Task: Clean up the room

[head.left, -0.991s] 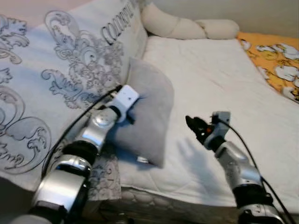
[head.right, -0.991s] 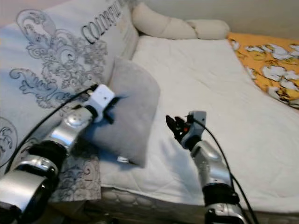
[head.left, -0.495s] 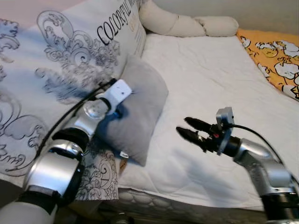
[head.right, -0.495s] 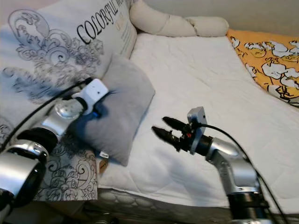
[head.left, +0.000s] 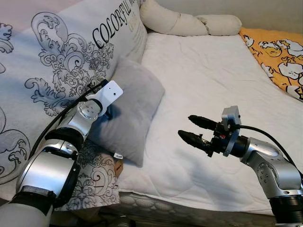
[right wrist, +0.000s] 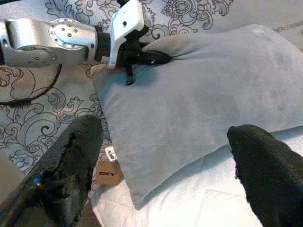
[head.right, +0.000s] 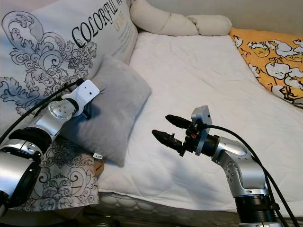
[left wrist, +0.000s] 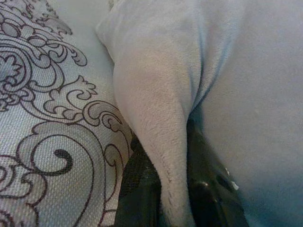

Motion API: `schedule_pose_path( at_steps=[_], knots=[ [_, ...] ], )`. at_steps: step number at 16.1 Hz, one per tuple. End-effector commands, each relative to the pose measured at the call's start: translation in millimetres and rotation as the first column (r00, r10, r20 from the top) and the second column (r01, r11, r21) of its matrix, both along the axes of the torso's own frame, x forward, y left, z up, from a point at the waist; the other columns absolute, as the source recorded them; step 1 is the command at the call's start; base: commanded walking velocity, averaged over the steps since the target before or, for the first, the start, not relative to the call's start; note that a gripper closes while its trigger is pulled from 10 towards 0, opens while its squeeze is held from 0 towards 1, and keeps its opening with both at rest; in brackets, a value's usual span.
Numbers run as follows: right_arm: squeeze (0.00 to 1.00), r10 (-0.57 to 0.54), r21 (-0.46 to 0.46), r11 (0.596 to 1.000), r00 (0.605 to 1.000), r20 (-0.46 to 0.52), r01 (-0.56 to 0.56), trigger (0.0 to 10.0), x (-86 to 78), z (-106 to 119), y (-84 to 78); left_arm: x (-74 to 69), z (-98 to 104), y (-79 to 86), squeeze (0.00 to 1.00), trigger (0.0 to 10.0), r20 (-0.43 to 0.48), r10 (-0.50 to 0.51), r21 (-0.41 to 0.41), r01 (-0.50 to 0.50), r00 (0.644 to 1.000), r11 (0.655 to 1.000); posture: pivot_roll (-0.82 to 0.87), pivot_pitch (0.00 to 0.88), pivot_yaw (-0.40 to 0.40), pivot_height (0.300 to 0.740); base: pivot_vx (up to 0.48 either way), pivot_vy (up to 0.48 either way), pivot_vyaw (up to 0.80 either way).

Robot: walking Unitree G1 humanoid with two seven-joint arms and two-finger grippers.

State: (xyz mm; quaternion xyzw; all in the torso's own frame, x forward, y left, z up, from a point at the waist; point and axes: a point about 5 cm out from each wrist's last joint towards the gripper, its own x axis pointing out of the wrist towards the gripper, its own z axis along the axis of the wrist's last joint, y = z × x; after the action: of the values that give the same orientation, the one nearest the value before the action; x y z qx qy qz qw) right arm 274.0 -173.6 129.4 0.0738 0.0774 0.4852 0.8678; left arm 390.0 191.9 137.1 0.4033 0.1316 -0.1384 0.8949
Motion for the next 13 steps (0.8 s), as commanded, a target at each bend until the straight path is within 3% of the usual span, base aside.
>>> schedule_pose_path(
  at_steps=[1, 6, 8, 9, 11, 13],
  knots=[
    [1.00, 0.013, -0.004, 1.000, 1.000, 0.012, -0.013, 10.0, 1.7, 5, 1.6, 7.1, 22, 6.6, 0.00, 10.0, 0.077, 0.017, 0.036, -0.019, 0.997, 0.999, 0.01, 0.000, 0.045, 0.740, 0.000, 0.000, 0.00],
    [1.00, 0.030, 0.000, 1.000, 0.999, 0.012, -0.030, 10.0, 0.7, 3, 6.3, 6.3, 23, 1.1, 0.00, 10.0, 0.110, -0.015, 0.107, 0.003, 0.994, 0.994, 0.02, 0.000, 0.047, 0.740, 0.000, 0.000, 0.00],
    [1.00, 0.036, 0.004, 0.999, 0.999, 0.014, -0.036, 10.0, 0.3, 3, 7.4, 4.9, 19, 0.7, 0.00, 10.0, 0.088, -0.012, 0.085, 0.005, 0.996, 0.996, 0.02, 0.000, 0.051, 0.740, 0.000, 0.000, 0.00],
    [1.00, 0.038, 0.009, 0.999, 0.999, 0.016, -0.038, 10.0, -0.2, 4, 7.6, 3.7, 17, 0.4, 0.97, 10.0, 0.069, -0.011, 0.034, 0.008, 0.998, 0.999, 0.02, 0.000, 0.053, 0.740, 0.000, 0.000, 0.00],
    [1.00, 0.038, 0.009, 0.999, 0.999, 0.016, -0.038, 10.0, -0.2, 4, 7.6, 3.7, 17, 0.4, 0.97, 10.0, 0.069, -0.011, 0.034, 0.008, 0.998, 0.999, 0.02, 0.000, 0.053, 0.740, 0.000, 0.000, 0.00],
    [1.00, 0.033, 0.015, 0.999, 0.999, 0.014, -0.034, 10.0, -3.1, 1, 8.6, -1.0, 20, -0.1, 1.00, 10.0, 0.103, -0.036, -0.078, 0.044, 0.994, 0.996, 0.01, 0.000, 0.054, 0.740, 0.000, 0.000, 0.00]
  ],
)
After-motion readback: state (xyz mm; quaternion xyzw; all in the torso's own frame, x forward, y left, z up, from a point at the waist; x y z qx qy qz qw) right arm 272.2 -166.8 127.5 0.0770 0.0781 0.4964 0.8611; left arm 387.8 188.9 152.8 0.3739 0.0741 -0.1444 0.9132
